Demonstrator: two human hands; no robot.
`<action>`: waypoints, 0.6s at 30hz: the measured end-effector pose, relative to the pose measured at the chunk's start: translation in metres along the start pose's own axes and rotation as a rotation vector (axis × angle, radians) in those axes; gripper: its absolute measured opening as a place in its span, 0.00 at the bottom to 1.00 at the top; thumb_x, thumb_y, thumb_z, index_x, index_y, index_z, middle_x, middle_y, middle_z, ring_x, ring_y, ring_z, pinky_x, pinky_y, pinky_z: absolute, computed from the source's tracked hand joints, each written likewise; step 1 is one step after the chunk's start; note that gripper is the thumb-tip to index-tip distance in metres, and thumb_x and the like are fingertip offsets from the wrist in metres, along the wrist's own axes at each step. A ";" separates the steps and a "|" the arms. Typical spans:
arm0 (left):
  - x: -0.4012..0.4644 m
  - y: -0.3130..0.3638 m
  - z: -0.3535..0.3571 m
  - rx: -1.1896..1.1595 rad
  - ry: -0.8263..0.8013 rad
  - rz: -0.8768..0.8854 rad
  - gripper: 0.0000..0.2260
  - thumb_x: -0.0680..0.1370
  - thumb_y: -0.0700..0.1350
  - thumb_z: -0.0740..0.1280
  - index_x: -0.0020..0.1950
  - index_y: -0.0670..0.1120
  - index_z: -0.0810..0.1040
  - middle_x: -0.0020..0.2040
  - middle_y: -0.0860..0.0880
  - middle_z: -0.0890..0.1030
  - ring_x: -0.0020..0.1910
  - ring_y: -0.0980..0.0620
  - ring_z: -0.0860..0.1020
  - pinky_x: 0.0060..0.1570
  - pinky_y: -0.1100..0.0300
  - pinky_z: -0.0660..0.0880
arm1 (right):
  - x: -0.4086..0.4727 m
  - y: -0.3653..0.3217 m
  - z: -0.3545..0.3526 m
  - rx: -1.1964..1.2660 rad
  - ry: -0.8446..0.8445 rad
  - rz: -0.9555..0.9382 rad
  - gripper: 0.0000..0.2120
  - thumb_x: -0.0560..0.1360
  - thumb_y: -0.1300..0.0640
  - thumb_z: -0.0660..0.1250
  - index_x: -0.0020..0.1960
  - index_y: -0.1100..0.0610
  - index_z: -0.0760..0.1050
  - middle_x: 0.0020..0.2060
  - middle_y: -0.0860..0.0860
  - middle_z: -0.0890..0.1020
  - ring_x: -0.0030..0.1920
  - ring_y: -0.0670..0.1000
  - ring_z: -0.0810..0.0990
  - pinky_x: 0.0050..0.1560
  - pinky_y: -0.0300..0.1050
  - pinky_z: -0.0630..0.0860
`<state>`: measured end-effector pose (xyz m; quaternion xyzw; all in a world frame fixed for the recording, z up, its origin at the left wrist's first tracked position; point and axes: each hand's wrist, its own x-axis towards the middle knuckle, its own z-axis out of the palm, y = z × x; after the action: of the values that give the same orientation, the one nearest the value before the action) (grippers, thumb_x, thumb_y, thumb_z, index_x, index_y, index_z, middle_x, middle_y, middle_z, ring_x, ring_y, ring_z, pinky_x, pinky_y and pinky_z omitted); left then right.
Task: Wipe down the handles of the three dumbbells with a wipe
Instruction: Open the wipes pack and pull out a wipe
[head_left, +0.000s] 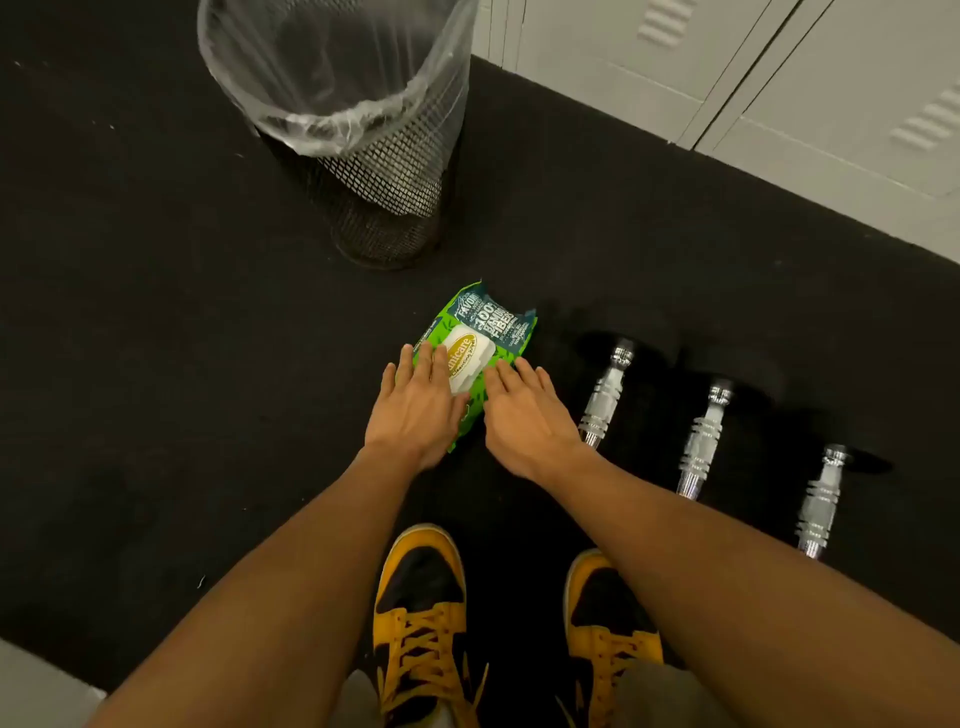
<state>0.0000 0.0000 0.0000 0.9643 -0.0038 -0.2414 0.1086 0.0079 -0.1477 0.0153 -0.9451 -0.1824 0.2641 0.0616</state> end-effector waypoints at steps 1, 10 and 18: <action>0.002 0.000 0.002 0.003 0.005 -0.009 0.31 0.83 0.58 0.50 0.80 0.42 0.47 0.80 0.42 0.49 0.79 0.42 0.46 0.77 0.45 0.50 | 0.003 0.001 0.002 -0.013 -0.011 0.005 0.29 0.81 0.54 0.55 0.79 0.62 0.52 0.78 0.58 0.57 0.79 0.60 0.51 0.78 0.58 0.49; 0.014 -0.002 0.011 -0.102 0.064 -0.040 0.29 0.83 0.54 0.57 0.79 0.42 0.54 0.79 0.42 0.57 0.78 0.42 0.55 0.74 0.45 0.58 | 0.020 0.005 0.008 0.000 -0.028 -0.029 0.32 0.78 0.59 0.61 0.79 0.59 0.54 0.78 0.57 0.56 0.78 0.61 0.52 0.78 0.57 0.49; 0.012 -0.011 0.011 -0.433 0.193 -0.116 0.17 0.84 0.48 0.54 0.68 0.42 0.71 0.66 0.42 0.73 0.62 0.43 0.74 0.58 0.49 0.71 | 0.030 0.003 0.012 -0.035 0.068 -0.062 0.28 0.75 0.60 0.63 0.74 0.58 0.65 0.65 0.59 0.71 0.68 0.60 0.68 0.73 0.56 0.61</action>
<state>0.0050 0.0082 -0.0169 0.9356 0.1138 -0.1494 0.2988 0.0263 -0.1387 -0.0099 -0.9483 -0.2141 0.2266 0.0596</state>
